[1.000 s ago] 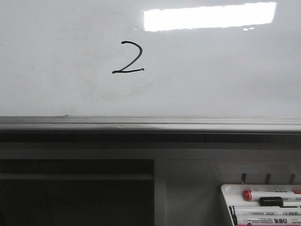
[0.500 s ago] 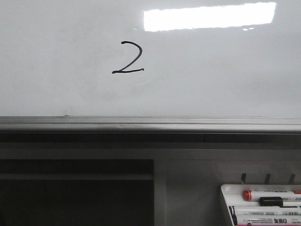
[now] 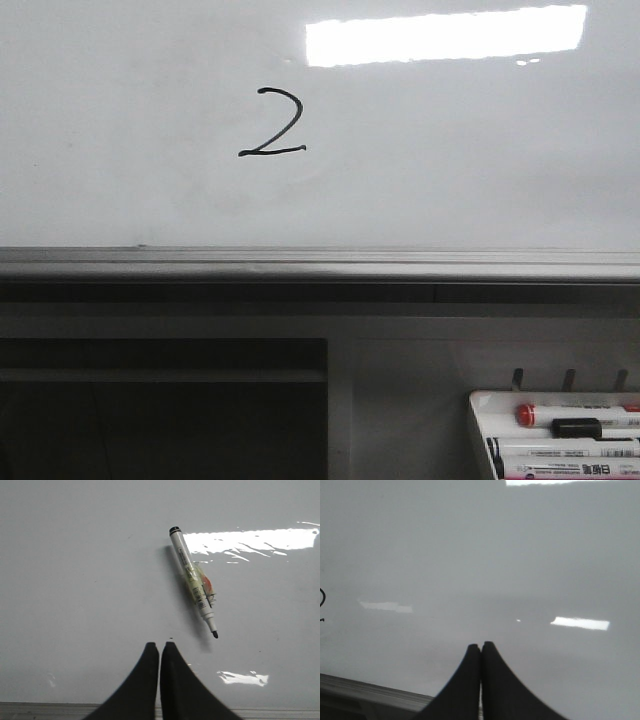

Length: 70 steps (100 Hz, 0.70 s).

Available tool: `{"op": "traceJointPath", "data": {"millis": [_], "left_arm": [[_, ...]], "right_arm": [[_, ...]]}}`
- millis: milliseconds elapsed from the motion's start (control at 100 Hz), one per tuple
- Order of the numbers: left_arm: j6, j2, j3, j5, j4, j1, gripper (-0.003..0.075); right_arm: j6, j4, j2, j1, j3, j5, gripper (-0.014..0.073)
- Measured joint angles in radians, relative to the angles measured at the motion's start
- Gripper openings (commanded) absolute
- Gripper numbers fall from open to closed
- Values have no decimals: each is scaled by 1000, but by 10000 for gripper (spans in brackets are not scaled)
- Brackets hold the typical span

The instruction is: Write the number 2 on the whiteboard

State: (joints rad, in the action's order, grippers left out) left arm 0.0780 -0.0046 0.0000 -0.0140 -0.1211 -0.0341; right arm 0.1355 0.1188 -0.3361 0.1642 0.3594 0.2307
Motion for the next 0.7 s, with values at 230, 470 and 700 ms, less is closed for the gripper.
{"op": "traceJointPath", "data": {"millis": [230, 470, 700], "left_arm": [[0, 0, 0, 1, 0, 14, -20], [0, 0, 0, 1, 0, 14, -20], [0, 0, 0, 1, 0, 14, -20]], "right_arm": [[0, 0, 0, 0, 0, 0, -74], [0, 0, 0, 0, 0, 0, -74], [0, 0, 0, 0, 0, 0, -74]]}}
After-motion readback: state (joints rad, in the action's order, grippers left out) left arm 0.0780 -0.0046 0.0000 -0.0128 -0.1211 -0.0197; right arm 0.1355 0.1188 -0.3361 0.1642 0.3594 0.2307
